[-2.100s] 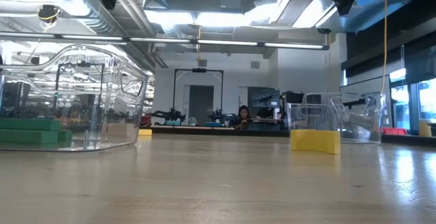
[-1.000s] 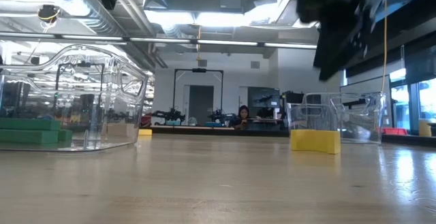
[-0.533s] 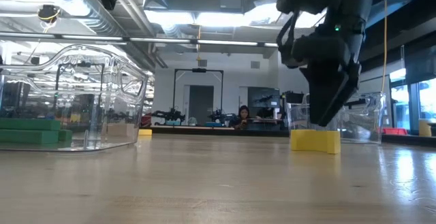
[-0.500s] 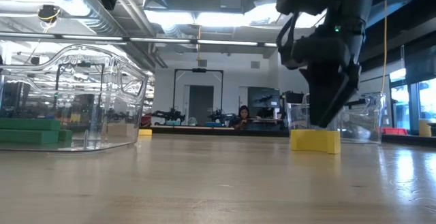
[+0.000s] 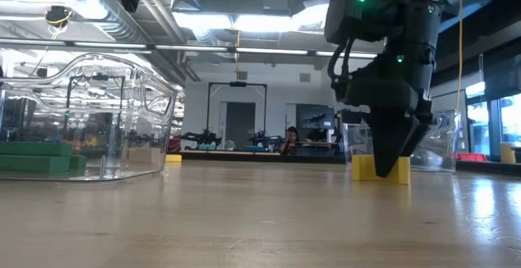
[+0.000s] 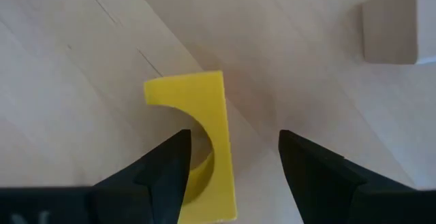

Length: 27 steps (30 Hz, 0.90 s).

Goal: Sort & place blocks by color
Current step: Put the right yellow block into the top right transparent bin

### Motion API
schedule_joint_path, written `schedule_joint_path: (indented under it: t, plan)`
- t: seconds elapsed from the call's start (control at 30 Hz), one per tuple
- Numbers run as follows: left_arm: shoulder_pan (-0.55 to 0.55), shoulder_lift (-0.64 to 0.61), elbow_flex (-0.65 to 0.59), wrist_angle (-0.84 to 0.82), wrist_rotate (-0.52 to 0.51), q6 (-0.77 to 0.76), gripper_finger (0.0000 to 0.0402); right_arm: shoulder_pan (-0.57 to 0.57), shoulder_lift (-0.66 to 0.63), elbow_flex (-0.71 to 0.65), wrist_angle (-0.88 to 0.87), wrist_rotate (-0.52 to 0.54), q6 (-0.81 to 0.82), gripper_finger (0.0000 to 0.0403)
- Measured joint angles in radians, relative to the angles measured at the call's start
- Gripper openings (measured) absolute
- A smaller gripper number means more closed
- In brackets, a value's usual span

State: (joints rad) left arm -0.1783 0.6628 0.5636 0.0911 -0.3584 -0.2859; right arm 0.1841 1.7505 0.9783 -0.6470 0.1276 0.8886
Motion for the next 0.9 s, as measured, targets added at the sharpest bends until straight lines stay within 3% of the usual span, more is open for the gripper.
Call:
schedule_joint_path:
  t: [0.3,0.43,0.67,0.9]
  plan:
    - [0.0,0.0,0.0,0.0,0.0,0.0,0.0214,0.0,0.014,0.0,-0.001,0.002,-0.002,0.0219]
    - [0.0,0.0,0.0,0.0,0.0,0.0,0.0214,0.0,0.014,0.0,-0.002,0.001,-0.019,0.0174]
    - [0.0,0.0,0.0,0.0,0.0,0.0,0.0214,0.001,-0.003,0.0,-0.037,-0.026,-0.141,0.0037]
    - [0.0,0.0,0.0,-0.001,0.0,0.0,0.0214,0.002,-0.104,-0.028,-0.129,-0.019,-0.222,0.0035]
